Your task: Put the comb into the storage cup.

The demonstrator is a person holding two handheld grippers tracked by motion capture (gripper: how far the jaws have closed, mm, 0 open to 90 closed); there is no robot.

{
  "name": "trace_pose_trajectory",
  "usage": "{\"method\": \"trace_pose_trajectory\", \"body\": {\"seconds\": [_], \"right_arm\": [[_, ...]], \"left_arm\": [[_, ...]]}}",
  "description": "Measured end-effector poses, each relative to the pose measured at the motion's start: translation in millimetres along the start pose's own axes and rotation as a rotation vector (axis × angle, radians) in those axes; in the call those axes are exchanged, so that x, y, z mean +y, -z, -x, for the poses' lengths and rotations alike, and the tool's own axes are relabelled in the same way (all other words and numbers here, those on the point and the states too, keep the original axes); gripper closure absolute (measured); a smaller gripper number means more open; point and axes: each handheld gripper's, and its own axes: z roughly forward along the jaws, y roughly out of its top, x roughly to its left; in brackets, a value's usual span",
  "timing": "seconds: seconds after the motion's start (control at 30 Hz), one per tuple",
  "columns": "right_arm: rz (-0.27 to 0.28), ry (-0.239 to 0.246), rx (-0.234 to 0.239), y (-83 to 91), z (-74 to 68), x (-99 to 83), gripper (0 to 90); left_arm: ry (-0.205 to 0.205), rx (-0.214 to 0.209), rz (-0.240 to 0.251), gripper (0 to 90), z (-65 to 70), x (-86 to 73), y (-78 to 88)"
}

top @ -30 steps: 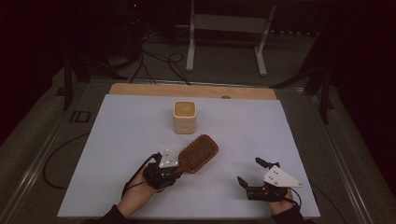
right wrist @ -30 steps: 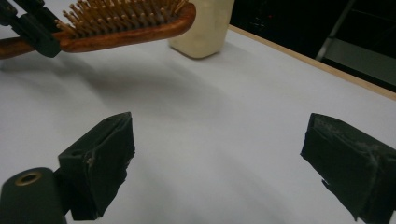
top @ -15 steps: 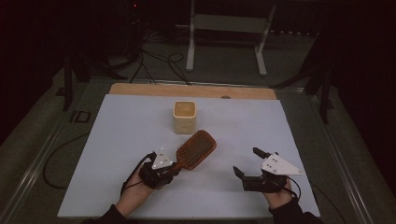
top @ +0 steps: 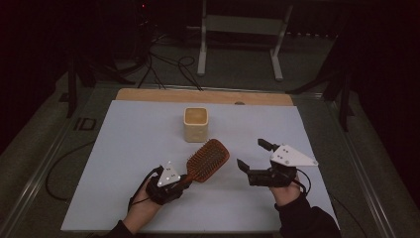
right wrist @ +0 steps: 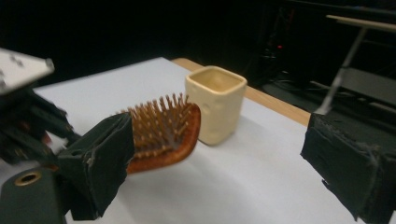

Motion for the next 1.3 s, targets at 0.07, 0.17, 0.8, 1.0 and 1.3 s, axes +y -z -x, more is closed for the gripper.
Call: {"method": "trace_pose_trajectory", "body": {"seconds": [0.07,0.17,0.8,1.0,1.3], "right_arm": [[0.004,-0.035,-0.011,-4.5,2.9,3.1,9.0],[0.03,-0.135,0.024,-12.3,9.3,5.0,9.0],[-0.032,-0.675,0.276,-75.6,6.5,-16.5,8.9],[-0.06,-0.747,0.306,-86.7,-0.1,-25.1,12.5],[-0.091,-0.821,0.362,-96.4,-6.0,-34.2,29.5]], "left_arm": [[0.002,0.004,0.024,73.5,0.1,-0.4,0.9],[0.003,-0.006,0.059,73.5,-0.9,-0.9,3.0],[0.014,-0.039,0.112,73.5,-0.1,-0.4,3.7],[0.012,-0.033,0.117,73.5,1.1,1.1,2.4],[0.018,-0.022,0.126,73.5,2.2,1.1,0.6]]}}
